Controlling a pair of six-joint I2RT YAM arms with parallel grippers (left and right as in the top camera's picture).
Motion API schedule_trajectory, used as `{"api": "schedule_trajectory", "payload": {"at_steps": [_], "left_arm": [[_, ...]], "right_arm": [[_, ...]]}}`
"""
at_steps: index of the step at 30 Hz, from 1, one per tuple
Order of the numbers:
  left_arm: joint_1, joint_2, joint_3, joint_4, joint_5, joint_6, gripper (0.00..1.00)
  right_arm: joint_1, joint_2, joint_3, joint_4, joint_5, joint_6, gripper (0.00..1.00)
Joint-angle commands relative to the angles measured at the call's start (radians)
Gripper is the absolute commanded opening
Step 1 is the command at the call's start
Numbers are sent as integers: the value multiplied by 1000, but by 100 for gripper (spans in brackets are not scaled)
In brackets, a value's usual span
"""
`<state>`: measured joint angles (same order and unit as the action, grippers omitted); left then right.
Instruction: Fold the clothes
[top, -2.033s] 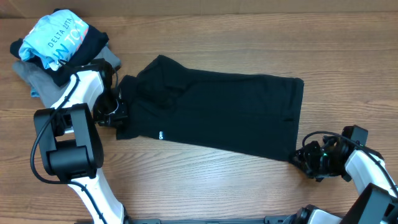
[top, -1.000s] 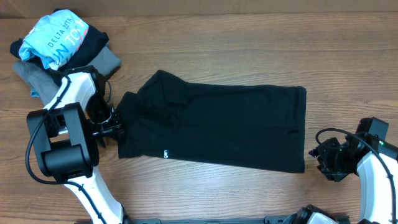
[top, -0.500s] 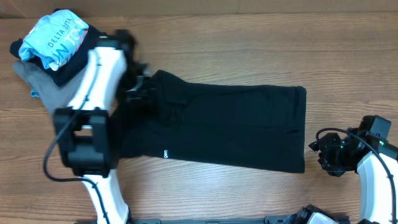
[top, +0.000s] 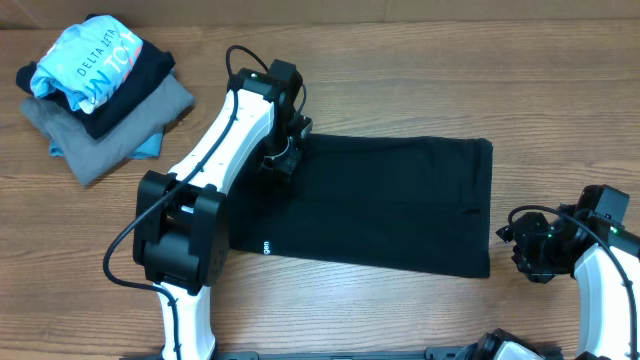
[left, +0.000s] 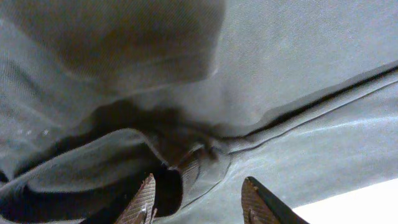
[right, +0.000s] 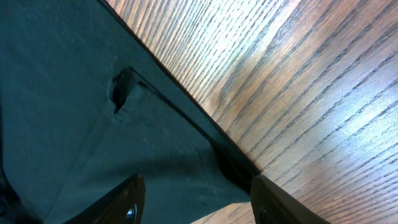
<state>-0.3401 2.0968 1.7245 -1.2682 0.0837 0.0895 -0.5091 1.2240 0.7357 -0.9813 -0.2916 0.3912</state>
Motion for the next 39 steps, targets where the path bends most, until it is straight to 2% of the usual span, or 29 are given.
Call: {"api": "schedule_trajectory", "payload": {"at_steps": [1, 7, 11, 18, 19, 27, 32, 35, 36, 37, 39], "left_arm": [[0, 11, -34, -3, -44, 15, 47], [-3, 11, -81, -4, 14, 16, 32], [-3, 11, -82, 1, 26, 16, 11], [-3, 11, -89, 17, 25, 16, 8], [-3, 11, -90, 18, 25, 16, 4], [-12, 11, -89, 73, 105, 41, 4], [-34, 11, -91, 149, 95, 134, 4], [-48, 11, -98, 177, 90, 143, 10], [-52, 11, -101, 182, 90, 143, 18], [-54, 11, -102, 185, 89, 143, 31], [-56, 11, -108, 190, 89, 153, 51]], "right_arm": [[-3, -12, 23, 4, -8, -6, 58], [-3, -12, 23, 11, -6, -6, 58], [-3, -12, 23, 11, 3, -6, 58], [-3, -12, 23, 11, 3, -6, 57], [-3, -12, 23, 12, 3, -6, 57], [-3, -12, 23, 28, 11, -6, 58], [-3, -12, 23, 29, 11, -6, 57], [-3, -12, 23, 26, 11, -6, 57], [-3, -12, 23, 26, 11, -6, 58], [-3, -12, 23, 26, 11, -6, 58], [-3, -12, 23, 26, 11, -6, 57]]}}
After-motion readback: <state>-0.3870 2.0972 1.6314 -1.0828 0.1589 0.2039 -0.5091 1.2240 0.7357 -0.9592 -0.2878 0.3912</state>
